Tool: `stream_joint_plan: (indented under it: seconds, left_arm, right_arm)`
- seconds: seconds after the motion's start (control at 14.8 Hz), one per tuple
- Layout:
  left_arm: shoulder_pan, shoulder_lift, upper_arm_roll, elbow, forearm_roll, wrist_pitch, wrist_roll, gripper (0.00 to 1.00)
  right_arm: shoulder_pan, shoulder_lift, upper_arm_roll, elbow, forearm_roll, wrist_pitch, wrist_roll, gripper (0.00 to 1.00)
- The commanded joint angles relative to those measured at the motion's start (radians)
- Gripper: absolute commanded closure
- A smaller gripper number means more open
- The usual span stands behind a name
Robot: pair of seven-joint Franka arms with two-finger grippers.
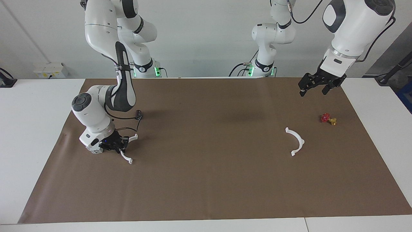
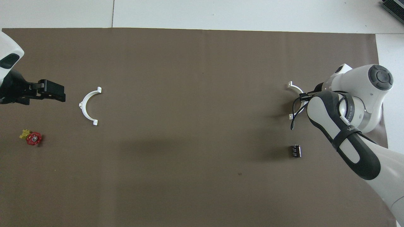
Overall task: Assemble drain pipe with both arms
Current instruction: 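Carry the clamp half toward the table centre and set it down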
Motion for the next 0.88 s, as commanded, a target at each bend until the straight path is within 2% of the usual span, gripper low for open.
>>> stream_joint_plan:
  seconds: [0.0, 0.14, 0.34, 0.61, 0.81]
  left_arm:
    - [0.005, -0.007, -0.006, -0.013, 0.008, 0.013, -0.003, 0.00]
    - [0.005, -0.007, -0.006, -0.013, 0.008, 0.013, -0.003, 0.00]
    - [0.005, -0.007, -0.006, -0.011, 0.008, 0.013, -0.005, 0.00]
    - [0.005, -0.007, -0.006, -0.013, 0.008, 0.015, -0.005, 0.00]
    - [0.005, -0.007, -0.006, -0.011, 0.008, 0.015, -0.003, 0.00]
  right_arm:
    - [0.002, -0.022, 0.009, 0.031, 0.025, -0.044, -0.012, 1.00]
    - [0.037, -0.039, 0.006, 0.076, 0.011, -0.108, 0.078, 1.00]
    - [0.121, -0.036, 0.010, 0.172, -0.047, -0.190, 0.316, 1.00]
    - [0.252, -0.025, 0.012, 0.205, -0.056, -0.161, 0.516, 1.00]
    - [0.377, 0.012, 0.012, 0.205, -0.059, -0.122, 0.568, 1.00]
